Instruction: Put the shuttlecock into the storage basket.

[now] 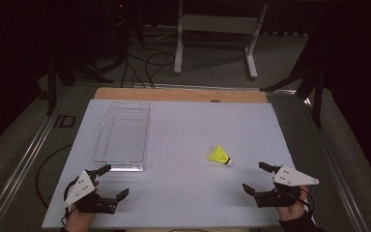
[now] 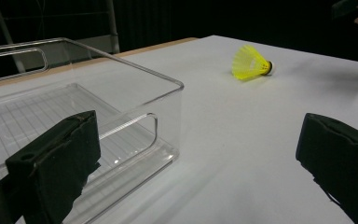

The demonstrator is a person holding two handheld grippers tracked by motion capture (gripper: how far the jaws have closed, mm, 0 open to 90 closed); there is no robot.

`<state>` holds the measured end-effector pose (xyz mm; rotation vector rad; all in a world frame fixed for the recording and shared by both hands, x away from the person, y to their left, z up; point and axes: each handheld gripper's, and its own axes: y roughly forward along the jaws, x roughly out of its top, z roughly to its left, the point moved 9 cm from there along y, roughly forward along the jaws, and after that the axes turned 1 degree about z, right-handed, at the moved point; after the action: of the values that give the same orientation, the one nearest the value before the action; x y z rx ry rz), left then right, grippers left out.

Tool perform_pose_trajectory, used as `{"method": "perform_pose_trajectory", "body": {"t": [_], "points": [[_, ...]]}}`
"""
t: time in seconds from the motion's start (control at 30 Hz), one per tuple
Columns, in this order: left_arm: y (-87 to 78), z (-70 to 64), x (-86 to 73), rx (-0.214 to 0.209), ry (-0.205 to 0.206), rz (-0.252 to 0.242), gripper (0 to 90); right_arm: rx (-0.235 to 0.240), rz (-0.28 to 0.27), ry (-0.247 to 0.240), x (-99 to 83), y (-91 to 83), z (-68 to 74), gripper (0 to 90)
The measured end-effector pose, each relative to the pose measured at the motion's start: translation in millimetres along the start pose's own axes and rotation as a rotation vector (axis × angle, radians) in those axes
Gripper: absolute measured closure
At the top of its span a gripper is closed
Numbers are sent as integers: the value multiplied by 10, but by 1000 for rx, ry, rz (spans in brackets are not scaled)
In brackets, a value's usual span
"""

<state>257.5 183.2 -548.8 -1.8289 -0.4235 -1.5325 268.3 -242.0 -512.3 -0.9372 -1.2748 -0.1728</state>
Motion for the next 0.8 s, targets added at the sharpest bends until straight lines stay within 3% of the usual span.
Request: {"method": "perform_pose_trajectory", "body": {"t": [0.17,0.57,0.63,0.7,0.8], "points": [[0,1,-2,0,-1,1,5,18,11,-22,128,-48,16,77],[3,-1,-3,-7,-9,0,5,-3,37,-79,354,-20,-79,78],[1,2,-2,-7,-13,-3,5,4,49,-76,388,-11,-92,77],[0,7,-2,-6,-14,-3,5,-14,74,-109,433,12,-120,78],[5,2,-10,-8,-11,2,6,2,88,-105,475,44,-137,78]]}}
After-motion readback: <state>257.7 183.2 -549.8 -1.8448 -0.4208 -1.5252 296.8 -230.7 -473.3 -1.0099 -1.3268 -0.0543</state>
